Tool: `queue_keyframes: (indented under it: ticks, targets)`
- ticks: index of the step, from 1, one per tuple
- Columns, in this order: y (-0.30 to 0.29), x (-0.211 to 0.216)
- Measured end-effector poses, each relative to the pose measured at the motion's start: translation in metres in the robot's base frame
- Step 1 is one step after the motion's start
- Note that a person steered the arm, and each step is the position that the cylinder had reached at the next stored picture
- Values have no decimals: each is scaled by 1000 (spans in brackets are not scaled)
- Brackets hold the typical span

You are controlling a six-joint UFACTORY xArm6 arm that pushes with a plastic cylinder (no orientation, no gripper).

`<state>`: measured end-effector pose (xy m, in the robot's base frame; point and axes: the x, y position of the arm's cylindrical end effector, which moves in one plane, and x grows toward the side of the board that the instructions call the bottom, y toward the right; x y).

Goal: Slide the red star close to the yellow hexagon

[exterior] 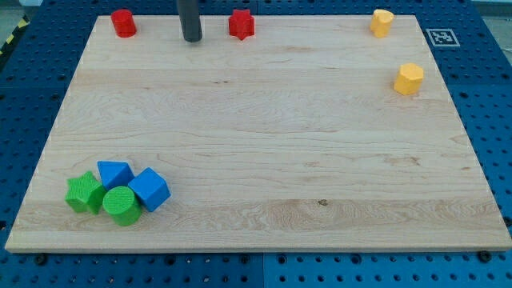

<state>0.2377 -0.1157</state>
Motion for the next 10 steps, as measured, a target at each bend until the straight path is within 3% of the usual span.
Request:
queue_keyframes:
  ticks: [2, 3, 5, 8, 10]
  targets:
    - [1, -44]
    - [5, -43]
    - [78, -42]
    - [98, 2]
    - [163, 33]
